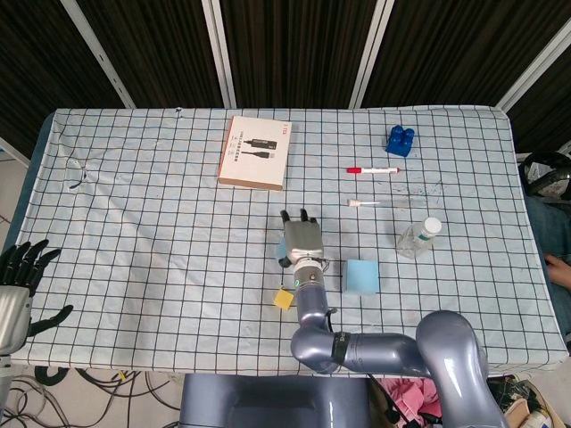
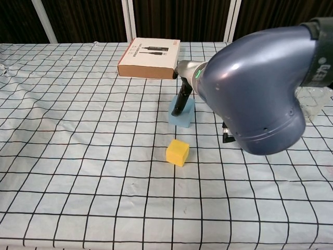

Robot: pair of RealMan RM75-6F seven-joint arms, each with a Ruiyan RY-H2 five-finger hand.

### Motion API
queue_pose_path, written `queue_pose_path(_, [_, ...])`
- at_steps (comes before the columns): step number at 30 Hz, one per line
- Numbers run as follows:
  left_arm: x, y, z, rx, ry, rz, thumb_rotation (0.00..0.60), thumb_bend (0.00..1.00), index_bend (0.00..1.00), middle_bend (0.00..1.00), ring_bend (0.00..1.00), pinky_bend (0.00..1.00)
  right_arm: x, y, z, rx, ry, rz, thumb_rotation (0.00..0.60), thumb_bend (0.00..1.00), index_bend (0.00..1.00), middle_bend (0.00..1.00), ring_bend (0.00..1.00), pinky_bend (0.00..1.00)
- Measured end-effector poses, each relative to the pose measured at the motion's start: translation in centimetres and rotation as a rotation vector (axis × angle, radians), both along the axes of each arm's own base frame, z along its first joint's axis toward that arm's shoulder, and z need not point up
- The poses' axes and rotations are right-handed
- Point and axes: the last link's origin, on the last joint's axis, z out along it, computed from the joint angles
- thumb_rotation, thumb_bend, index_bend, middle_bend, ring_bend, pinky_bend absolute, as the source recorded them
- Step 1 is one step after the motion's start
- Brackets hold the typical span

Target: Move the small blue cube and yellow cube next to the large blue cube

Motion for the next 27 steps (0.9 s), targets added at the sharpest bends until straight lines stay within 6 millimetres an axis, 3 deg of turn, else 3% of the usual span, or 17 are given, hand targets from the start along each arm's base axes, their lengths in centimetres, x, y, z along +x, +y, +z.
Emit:
queue_pose_path(6, [0.0, 0.0, 0.0, 0.0, 0.001, 0.005, 0.6, 0.11, 0.18, 0.07, 0.0, 0.0, -0.4, -0.1, -0.4, 0.0, 0.003, -0.002, 0.6, 0.13, 0.12, 0.41, 0.02, 0.15])
queue_pose_path(18, [0.0, 0.1, -0.2, -0.013, 0.001, 0.013, 0.6, 0.11, 0.19, 0.07, 0.0, 0.0, -0.6, -0.2, -0.6, -0.002, 0.008, 0.019, 0.6, 0.23, 0.18, 0.51, 0.08, 0.15])
queue_pose_path(27, [-0.2, 0.2, -0.1, -0.012, 0.0, 0.02, 0.6, 0.11, 0.19, 0.07, 0.0, 0.0, -0.4, -0.1, 0.5, -0.003, -0.03, 0.079, 0.6, 0.23, 0.18, 0.48, 0.08, 0.15])
